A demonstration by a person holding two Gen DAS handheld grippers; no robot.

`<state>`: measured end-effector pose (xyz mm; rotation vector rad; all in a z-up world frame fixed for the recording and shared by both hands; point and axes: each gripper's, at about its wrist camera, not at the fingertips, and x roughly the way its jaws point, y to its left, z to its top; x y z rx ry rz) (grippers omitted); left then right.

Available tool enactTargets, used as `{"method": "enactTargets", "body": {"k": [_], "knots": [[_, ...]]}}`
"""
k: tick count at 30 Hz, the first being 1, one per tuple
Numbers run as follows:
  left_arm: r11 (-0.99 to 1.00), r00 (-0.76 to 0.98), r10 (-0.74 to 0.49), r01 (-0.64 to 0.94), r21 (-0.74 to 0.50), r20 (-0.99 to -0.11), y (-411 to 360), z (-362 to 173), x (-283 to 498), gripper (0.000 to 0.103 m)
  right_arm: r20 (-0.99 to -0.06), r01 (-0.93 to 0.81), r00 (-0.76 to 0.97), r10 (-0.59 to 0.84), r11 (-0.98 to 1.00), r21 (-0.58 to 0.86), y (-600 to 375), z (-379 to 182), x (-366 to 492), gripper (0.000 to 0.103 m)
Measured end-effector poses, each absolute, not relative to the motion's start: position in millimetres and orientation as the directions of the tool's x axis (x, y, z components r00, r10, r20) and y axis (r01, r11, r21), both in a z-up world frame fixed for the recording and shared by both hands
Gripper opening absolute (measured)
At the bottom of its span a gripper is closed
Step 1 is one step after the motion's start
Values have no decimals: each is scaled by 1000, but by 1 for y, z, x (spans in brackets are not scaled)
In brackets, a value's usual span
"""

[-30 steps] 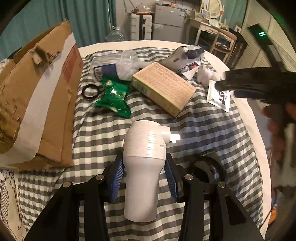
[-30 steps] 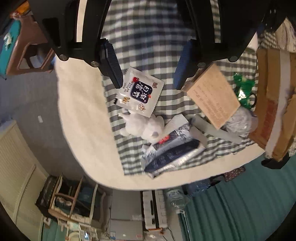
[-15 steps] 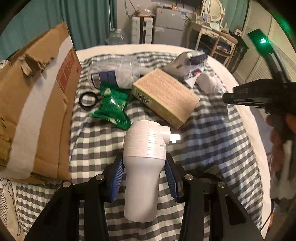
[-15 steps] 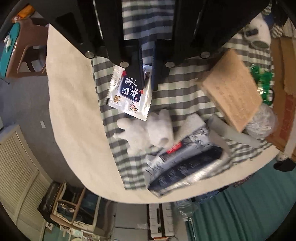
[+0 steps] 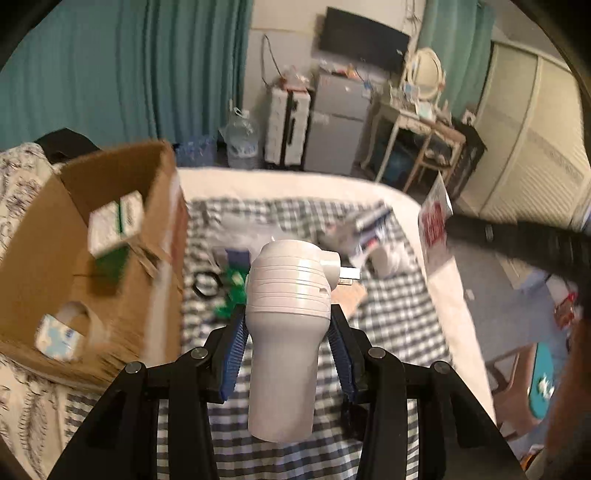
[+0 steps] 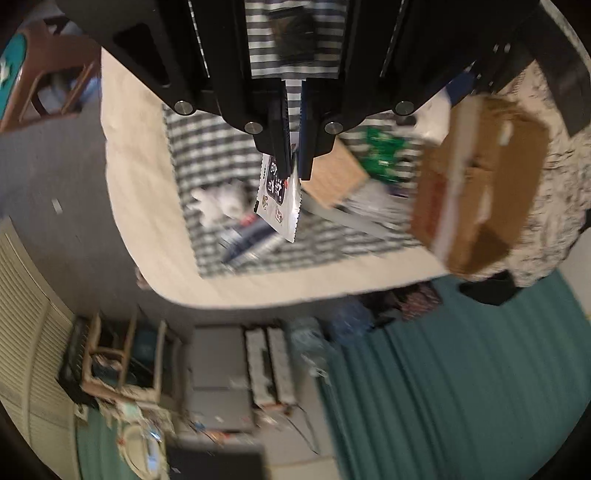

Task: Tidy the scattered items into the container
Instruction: 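Carry bottle and sachet into the cardboard box and open both tools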

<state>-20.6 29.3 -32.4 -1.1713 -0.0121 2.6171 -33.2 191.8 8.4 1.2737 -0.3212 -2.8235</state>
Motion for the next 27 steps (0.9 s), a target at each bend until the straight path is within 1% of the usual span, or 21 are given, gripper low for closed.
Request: {"method": "enactTargets", "body": {"k": [2,5,8,11,14,17,21,27], "knots": [[-967,-658,242,-220,-126,-713,17,-14,-24,43,-723,-28,-680,-123,-981,193,179,18,-26,4],[-971,-704,239,-156,-183,-668,-9,10,-27,43,-711,15,-686,-155,-980,200,160,27,-21,4],[-976,-723,204,-98,-195,-660,-35,26,-34,43,-710,68,-681,-182,-980,187,133,38,-25,4],[-978,-728,177,-55,-201,-662,-65,32,-44,43,-689,120,-694,-209,-977,175,105,55,-29,4],[-969,-726,146,30,-243,-672,-107,28,-57,43,-671,190,-688,-277,-961,201,71,67,-37,4],[-958,-700,114,109,-263,-705,-144,15,-67,43,-664,247,-677,-318,-948,201,34,69,-46,4],[-948,-660,107,158,-277,-744,-174,-2,-77,43,-672,300,-639,-375,-925,232,-12,56,-61,4],[-944,-650,82,193,-268,-756,-193,-10,-85,45,-701,307,-600,-385,-920,243,-44,31,-80,5]]}}
